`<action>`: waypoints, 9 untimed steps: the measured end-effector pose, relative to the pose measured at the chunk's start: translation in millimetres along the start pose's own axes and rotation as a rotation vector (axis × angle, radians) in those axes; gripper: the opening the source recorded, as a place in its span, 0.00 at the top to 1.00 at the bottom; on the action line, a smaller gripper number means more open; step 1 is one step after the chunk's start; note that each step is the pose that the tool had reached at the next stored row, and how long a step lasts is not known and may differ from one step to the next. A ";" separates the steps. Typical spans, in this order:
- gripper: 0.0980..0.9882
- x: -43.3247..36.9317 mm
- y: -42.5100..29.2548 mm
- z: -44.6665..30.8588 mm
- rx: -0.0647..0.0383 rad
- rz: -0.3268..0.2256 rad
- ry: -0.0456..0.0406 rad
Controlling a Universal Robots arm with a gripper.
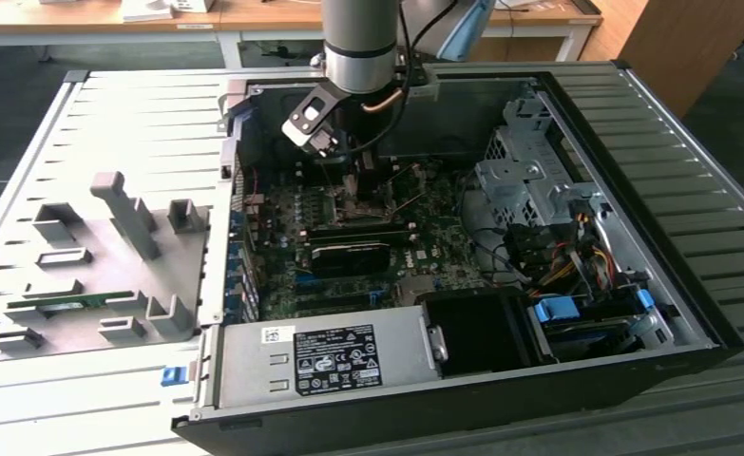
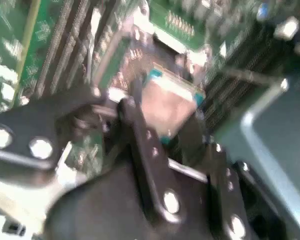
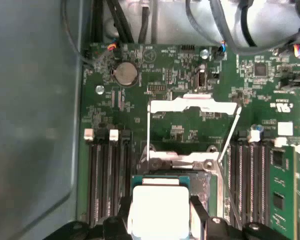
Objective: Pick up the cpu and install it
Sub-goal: 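Place the cpu into insertion slot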
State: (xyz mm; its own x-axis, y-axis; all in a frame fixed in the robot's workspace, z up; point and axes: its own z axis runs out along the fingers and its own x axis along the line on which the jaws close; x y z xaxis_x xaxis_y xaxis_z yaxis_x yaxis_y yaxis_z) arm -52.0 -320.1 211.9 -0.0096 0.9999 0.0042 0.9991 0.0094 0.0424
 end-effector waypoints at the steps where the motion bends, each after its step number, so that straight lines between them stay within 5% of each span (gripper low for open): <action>1: 0.51 0.0 0.0 -2.9 0.000 0.000 0.0002; 9: 0.51 -0.4 -0.1 -5.0 0.000 0.000 -0.0015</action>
State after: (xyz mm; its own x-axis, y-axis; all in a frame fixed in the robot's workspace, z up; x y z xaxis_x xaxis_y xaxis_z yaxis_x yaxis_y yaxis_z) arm -52.3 -320.5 216.9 -0.0095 1.0000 0.0027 0.9991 0.0094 0.0425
